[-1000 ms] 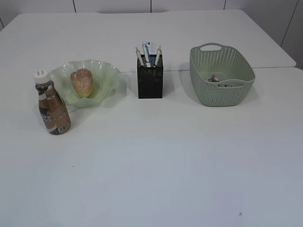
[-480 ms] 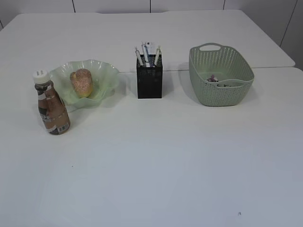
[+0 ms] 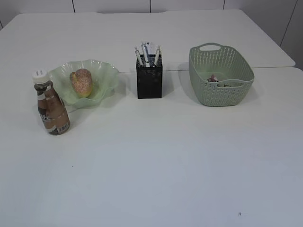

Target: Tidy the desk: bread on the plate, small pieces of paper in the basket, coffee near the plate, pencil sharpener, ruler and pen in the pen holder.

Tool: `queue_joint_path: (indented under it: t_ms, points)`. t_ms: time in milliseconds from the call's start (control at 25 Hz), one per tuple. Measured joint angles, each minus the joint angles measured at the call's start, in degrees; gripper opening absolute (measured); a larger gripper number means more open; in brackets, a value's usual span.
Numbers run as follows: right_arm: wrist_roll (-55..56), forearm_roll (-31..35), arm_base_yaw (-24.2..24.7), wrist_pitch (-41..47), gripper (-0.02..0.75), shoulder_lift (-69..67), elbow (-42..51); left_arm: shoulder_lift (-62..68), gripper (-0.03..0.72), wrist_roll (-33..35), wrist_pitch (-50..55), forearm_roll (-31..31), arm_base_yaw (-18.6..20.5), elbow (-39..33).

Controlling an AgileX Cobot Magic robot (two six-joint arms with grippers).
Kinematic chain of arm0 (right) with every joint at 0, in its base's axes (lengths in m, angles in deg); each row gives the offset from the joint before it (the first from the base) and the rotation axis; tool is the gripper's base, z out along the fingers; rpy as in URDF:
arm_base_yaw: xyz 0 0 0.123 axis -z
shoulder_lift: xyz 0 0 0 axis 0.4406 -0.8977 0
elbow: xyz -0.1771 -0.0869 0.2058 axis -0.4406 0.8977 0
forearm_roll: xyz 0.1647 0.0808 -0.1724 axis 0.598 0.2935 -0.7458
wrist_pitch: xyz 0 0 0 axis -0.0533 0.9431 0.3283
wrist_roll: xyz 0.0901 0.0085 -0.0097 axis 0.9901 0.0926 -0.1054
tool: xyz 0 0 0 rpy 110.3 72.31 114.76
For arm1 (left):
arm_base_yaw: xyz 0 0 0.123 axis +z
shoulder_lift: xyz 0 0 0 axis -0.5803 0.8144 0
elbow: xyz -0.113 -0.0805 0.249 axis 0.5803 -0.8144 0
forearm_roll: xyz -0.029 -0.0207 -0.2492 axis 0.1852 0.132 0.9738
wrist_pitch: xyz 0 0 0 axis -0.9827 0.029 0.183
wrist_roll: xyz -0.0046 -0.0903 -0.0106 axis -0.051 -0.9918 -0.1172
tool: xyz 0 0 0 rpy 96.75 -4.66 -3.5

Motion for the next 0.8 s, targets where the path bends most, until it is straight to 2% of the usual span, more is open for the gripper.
queue_joint_path:
  t_ms: [400,600,800]
  points:
    - [0.0,0.0,0.0,0.0,0.386,0.0,0.0,0.0,0.239,0.0,0.0,0.0,0.0,0.0]
    - [0.0,0.0,-0.6,0.0,0.386,0.0,0.0,0.0,0.239,0.0,0.0,0.0,-1.9,0.0]
    - [0.0,0.0,-1.4,0.0,0.386,0.0,0.0,0.0,0.239,0.0,0.0,0.0,-1.9,0.0]
